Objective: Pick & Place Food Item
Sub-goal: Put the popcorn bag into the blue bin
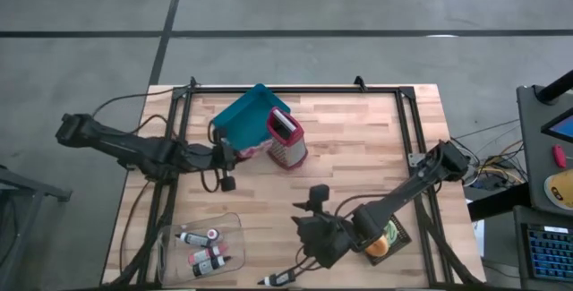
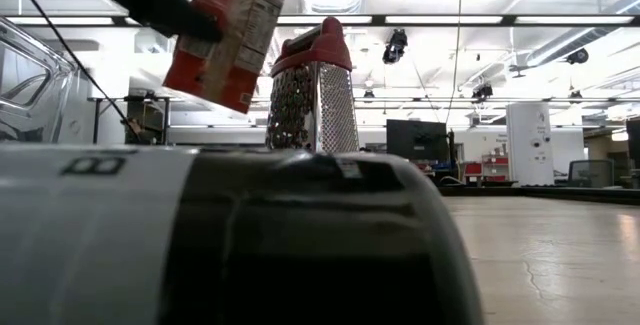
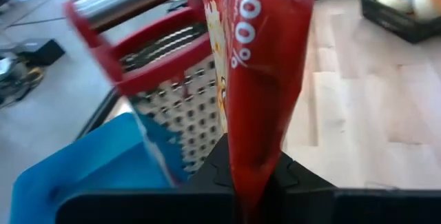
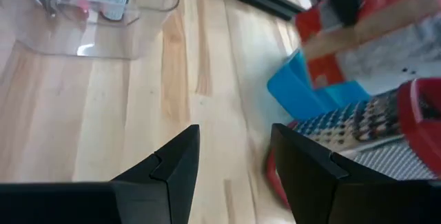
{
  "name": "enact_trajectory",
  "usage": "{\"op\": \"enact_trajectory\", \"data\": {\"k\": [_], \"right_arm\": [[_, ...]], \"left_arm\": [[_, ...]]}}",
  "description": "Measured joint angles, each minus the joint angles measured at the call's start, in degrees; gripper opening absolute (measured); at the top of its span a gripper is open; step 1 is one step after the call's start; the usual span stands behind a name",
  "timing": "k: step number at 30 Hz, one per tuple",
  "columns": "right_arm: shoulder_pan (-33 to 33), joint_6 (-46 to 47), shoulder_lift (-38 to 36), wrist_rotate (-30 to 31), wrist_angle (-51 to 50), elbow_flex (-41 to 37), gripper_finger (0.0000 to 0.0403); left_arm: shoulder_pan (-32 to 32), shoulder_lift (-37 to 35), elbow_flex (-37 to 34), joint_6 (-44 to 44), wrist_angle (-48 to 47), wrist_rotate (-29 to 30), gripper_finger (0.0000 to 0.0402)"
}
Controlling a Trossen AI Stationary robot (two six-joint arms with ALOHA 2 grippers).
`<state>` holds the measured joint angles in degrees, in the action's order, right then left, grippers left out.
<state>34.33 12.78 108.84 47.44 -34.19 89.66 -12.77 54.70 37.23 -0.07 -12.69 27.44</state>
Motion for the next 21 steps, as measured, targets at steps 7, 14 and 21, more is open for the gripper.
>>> {"op": "enact_trajectory", "data": {"k": [7, 14, 21], "right_arm": [[1.1, 3.2, 0.2, -0.2, 0.6, -3.3, 0.0178], [2.6, 3.6, 0.3, -0.2, 3.4, -6.1, 0.0178], [4.0, 3.8, 0.2, 0.0, 3.6, -6.9, 0.0178]], "left_arm": [[0.3, -3.3, 0.0, -2.2, -4.0, 5.1, 0.0017], [2.1, -3.7, 0.0, -3.3, -5.4, 10.0, 0.0017], [6.5, -3.6, 0.0, -3.6, -5.6, 10.8, 0.0016]]}}
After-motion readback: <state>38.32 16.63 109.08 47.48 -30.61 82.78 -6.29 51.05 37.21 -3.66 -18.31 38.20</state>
